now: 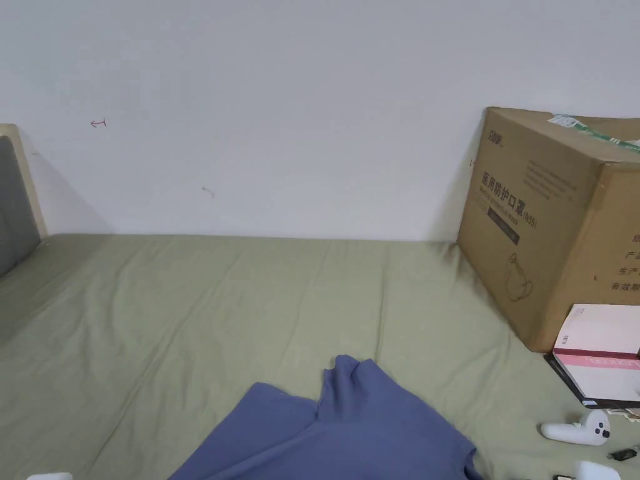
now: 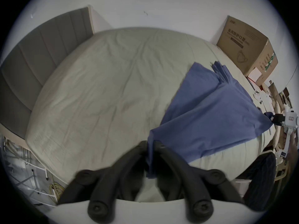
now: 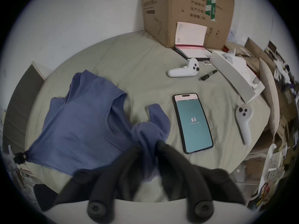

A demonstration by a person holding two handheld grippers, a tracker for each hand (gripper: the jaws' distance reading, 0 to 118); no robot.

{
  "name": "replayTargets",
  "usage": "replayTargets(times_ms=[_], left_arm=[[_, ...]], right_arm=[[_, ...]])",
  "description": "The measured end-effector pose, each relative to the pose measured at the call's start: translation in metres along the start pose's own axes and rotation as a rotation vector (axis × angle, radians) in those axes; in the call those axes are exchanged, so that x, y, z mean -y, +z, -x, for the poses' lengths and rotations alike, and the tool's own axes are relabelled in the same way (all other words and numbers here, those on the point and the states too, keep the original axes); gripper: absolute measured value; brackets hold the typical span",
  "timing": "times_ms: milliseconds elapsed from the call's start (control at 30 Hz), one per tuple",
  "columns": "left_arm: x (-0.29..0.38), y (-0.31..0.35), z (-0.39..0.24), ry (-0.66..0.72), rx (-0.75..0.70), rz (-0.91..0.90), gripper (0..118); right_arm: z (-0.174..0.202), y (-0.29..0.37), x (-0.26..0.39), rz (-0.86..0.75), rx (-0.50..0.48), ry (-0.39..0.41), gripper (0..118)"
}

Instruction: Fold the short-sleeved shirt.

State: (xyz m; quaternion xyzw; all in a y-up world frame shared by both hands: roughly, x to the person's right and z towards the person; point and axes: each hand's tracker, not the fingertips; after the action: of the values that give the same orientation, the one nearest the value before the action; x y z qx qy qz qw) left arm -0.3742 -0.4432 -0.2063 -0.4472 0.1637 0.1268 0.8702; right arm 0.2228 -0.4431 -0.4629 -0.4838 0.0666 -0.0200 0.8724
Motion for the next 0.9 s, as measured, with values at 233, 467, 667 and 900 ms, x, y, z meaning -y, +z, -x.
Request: replayTargets(times_ms=[233,467,667,900], left_arm=[[-0.022,0.097,-0.042,-0.142,-0.039,-0.446,110],[-0.034,0.176,-0.113,-0.233,-0.036,-0.852,109],[-0.034,0.179,-0.136,-0.264,-0.068,-0.814,3],[-0.031,0.169,-0.123,-0.229,-0.008,-0.727,3]], right_arm=[[0.025,0.094,-0.022,-0.328,-0.128,0.059,116],[0.091,0.197,-0.006,-0.835,-0.265,0.123,115],[0.122,0.198,0.004,-0.866,-0.131,0.208,4],[0.126,0.191,0.008,-0.804,-0.216,0.216,4]])
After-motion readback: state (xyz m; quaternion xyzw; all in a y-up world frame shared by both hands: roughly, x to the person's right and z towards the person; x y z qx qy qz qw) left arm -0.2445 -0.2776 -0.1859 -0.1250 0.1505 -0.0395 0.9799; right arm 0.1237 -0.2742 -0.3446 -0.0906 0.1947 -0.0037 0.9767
